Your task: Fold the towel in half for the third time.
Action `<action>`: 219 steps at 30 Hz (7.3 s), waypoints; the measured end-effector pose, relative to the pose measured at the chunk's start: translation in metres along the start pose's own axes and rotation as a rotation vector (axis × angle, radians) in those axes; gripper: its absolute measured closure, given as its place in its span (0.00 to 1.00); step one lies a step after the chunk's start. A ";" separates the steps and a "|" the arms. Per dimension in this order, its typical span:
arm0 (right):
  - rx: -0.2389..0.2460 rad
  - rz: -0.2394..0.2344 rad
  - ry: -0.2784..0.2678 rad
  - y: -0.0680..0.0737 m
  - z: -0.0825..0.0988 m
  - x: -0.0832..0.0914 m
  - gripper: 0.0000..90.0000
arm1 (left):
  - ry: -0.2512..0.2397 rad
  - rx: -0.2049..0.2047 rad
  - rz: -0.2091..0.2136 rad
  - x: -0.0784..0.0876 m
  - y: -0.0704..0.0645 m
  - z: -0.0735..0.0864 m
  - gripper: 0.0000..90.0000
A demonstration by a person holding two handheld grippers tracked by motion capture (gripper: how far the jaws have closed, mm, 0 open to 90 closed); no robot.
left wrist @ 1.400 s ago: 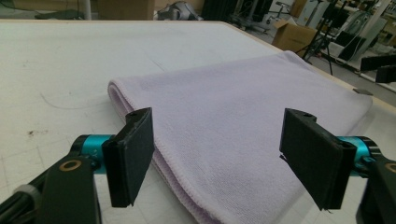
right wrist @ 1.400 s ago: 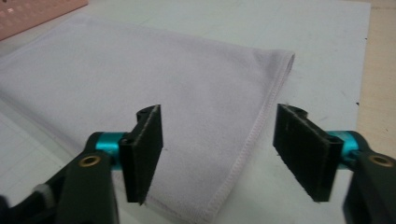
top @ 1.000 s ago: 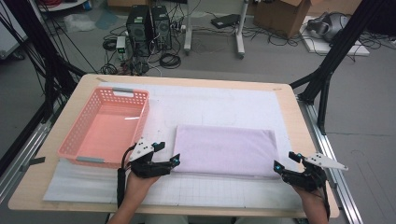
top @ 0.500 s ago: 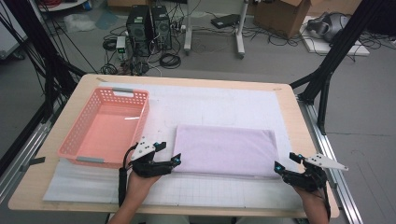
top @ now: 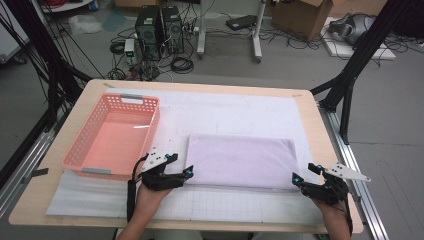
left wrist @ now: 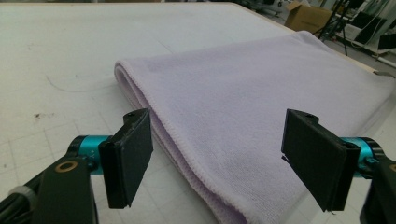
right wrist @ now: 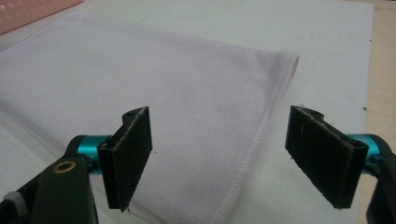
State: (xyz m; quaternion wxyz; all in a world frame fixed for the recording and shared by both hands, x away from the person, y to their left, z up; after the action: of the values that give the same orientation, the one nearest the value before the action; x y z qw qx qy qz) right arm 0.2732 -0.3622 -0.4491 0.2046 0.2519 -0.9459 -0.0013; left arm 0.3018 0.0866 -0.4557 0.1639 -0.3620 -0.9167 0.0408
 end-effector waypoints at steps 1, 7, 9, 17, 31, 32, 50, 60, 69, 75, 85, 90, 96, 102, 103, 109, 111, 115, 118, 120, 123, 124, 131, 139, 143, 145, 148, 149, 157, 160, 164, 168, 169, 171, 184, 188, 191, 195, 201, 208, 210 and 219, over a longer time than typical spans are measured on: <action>0.002 -0.004 -0.004 0.001 -0.001 -0.002 0.25 | 0.001 0.005 -0.007 0.000 0.000 0.001 0.28; 0.015 -0.033 -0.005 0.006 -0.006 -0.010 0.25 | 0.021 0.006 -0.017 -0.001 0.000 0.003 0.29; 0.018 -0.052 -0.008 0.010 -0.010 -0.017 0.25 | 0.033 0.012 -0.010 -0.002 -0.001 0.006 0.29; 0.038 -0.104 -0.004 0.024 -0.024 -0.035 0.25 | 0.084 0.036 -0.020 -0.007 -0.001 0.010 0.30; 0.106 -0.208 0.058 0.063 -0.054 -0.088 0.24 | 0.216 0.076 -0.079 -0.016 0.000 0.016 0.33; 0.111 -0.214 0.068 0.066 -0.056 -0.093 0.24 | 0.232 0.069 -0.080 -0.017 -0.001 0.016 0.33; 0.147 -0.304 0.201 0.100 -0.084 -0.167 0.23 | 0.249 0.006 -0.151 -0.020 -0.010 0.017 0.61; 0.195 -0.365 0.275 0.128 -0.087 -0.207 0.25 | 0.247 0.052 -0.144 -0.020 -0.012 0.018 0.72; 0.261 -0.396 0.339 0.158 -0.088 -0.246 0.33 | 0.247 0.132 -0.121 -0.019 -0.008 0.018 0.84; 0.299 -0.389 0.374 0.173 -0.091 -0.272 0.32 | 0.228 0.142 -0.131 -0.019 -0.009 0.019 0.87; 0.314 -0.416 0.434 0.177 -0.088 -0.295 0.62 | 0.235 0.200 -0.109 -0.018 -0.006 0.019 0.87; 0.337 -0.455 0.449 0.180 -0.090 -0.291 0.88 | 0.241 0.229 -0.092 -0.016 -0.003 0.019 0.90; 0.333 -0.467 0.428 0.185 -0.093 -0.289 0.91 | 0.248 0.249 -0.083 -0.010 0.001 0.018 0.92; 0.310 -0.524 0.360 0.197 -0.106 -0.282 0.91 | 0.224 0.253 -0.095 0.005 0.001 0.012 0.93; 0.306 -0.534 0.342 0.199 -0.109 -0.280 0.91 | 0.202 0.263 -0.085 0.010 0.003 0.008 0.93; 0.266 -0.585 0.247 0.205 -0.130 -0.264 0.91 | 0.116 0.272 -0.031 0.015 0.002 -0.008 0.93; 0.271 -0.582 0.234 0.203 -0.134 -0.260 0.91 | 0.109 0.276 -0.021 0.014 0.000 -0.009 0.93; 0.257 -0.584 0.218 0.195 -0.138 -0.252 0.91 | 0.095 0.279 0.033 0.005 -0.010 -0.015 0.93; 0.239 -0.582 0.204 0.187 -0.138 -0.245 0.91 | 0.095 0.268 0.079 -0.005 -0.022 -0.019 0.93; 0.238 -0.579 0.193 0.181 -0.138 -0.240 0.91 | 0.096 0.266 0.086 -0.007 -0.025 -0.019 0.93; 0.220 -0.571 0.181 0.170 -0.138 -0.232 0.91 | 0.105 0.264 0.110 -0.020 -0.034 -0.023 0.93; 0.216 -0.568 0.178 0.167 -0.139 -0.230 0.91 | 0.105 0.264 0.110 -0.020 -0.034 -0.023 0.93; 0.171 -0.534 0.140 0.137 -0.137 -0.212 0.91 | 0.138 0.225 0.147 -0.052 -0.057 -0.034 0.93; 0.104 -0.474 0.111 0.094 -0.124 -0.190 0.90 | 0.177 0.188 0.181 -0.081 -0.082 -0.041 0.93; 0.086 -0.445 0.105 0.079 -0.121 -0.184 0.90 | 0.186 0.169 0.191 -0.095 -0.093 -0.045 0.93; 0.072 -0.420 0.102 0.064 -0.117 -0.179 0.90 | 0.196 0.150 0.189 -0.107 -0.101 -0.046 0.93; 0.055 -0.397 0.110 0.049 -0.111 -0.174 0.90 | 0.205 0.140 0.190 -0.119 -0.109 -0.045 0.93; 0.050 -0.390 0.110 0.045 -0.109 -0.173 0.90 | 0.205 0.140 0.190 -0.119 -0.109 -0.045 0.93; 0.033 -0.344 0.125 0.016 -0.092 -0.162 0.90 | 0.181 0.079 0.215 -0.129 -0.124 -0.043 0.64; 0.031 -0.323 0.128 0.007 -0.087 -0.159 0.90 | 0.146 0.030 0.234 -0.121 -0.126 -0.046 0.49; 0.014 -0.303 0.136 -0.003 -0.083 -0.155 0.90 | 0.094 -0.025 0.236 -0.107 -0.119 -0.050 0.43; 0.038 -0.267 0.142 -0.008 -0.083 -0.151 0.90 | 0.076 -0.021 0.205 -0.094 -0.100 -0.049 0.40; 0.035 -0.260 0.148 -0.011 -0.082 -0.149 0.90 | 0.074 -0.009 0.198 -0.092 -0.095 -0.047 0.40; 0.033 -0.241 0.156 -0.014 -0.081 -0.147 0.90 | 0.070 -0.003 0.177 -0.086 -0.085 -0.043 0.40; -0.027 -0.079 0.116 -0.027 -0.072 -0.097 0.54 | 0.056 -0.001 0.105 -0.051 -0.041 -0.022 0.40; -0.025 -0.082 0.113 -0.015 -0.058 -0.073 0.51 | 0.061 -0.004 0.101 -0.044 -0.035 -0.015 0.40; -0.038 -0.112 0.098 0.000 -0.047 -0.059 0.51 | 0.062 -0.013 0.105 -0.039 -0.034 -0.012 0.40; -0.054 -0.148 0.129 0.018 -0.025 -0.058 0.50 | 0.059 -0.017 0.101 -0.035 -0.031 -0.011 0.40; -0.113 -0.211 0.177 0.030 -0.011 -0.065 0.58 | 0.055 -0.008 0.094 -0.027 -0.026 -0.005 0.40; -0.085 -0.216 0.189 0.032 -0.013 -0.061 0.90 | 0.049 0.020 0.092 -0.023 -0.022 0.000 0.40; -0.074 -0.184 0.121 0.027 -0.026 -0.045 0.91 | 0.048 0.018 0.091 -0.021 -0.021 0.000 0.40; -0.046 0.008 0.166 0.004 -0.022 -0.025 0.71 | 0.035 0.028 0.071 -0.017 -0.016 -0.001 0.40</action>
State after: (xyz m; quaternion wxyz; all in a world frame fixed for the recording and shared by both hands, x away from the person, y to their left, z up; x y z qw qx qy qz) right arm 0.2993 -0.3444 -0.4385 0.2882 0.2423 -0.9264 -0.0014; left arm 0.3031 0.0630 -0.4559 0.1837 -0.3924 -0.8997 0.0532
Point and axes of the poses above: each handheld gripper's, and its own axes: x roughly backward along the jaws, z roughly out of its underside, y roughly to its left, the point moved 4 cm from there along -x, roughly forward along the jaws, and after that the axes turned 5 degrees about -y, right-handed, at the moved point
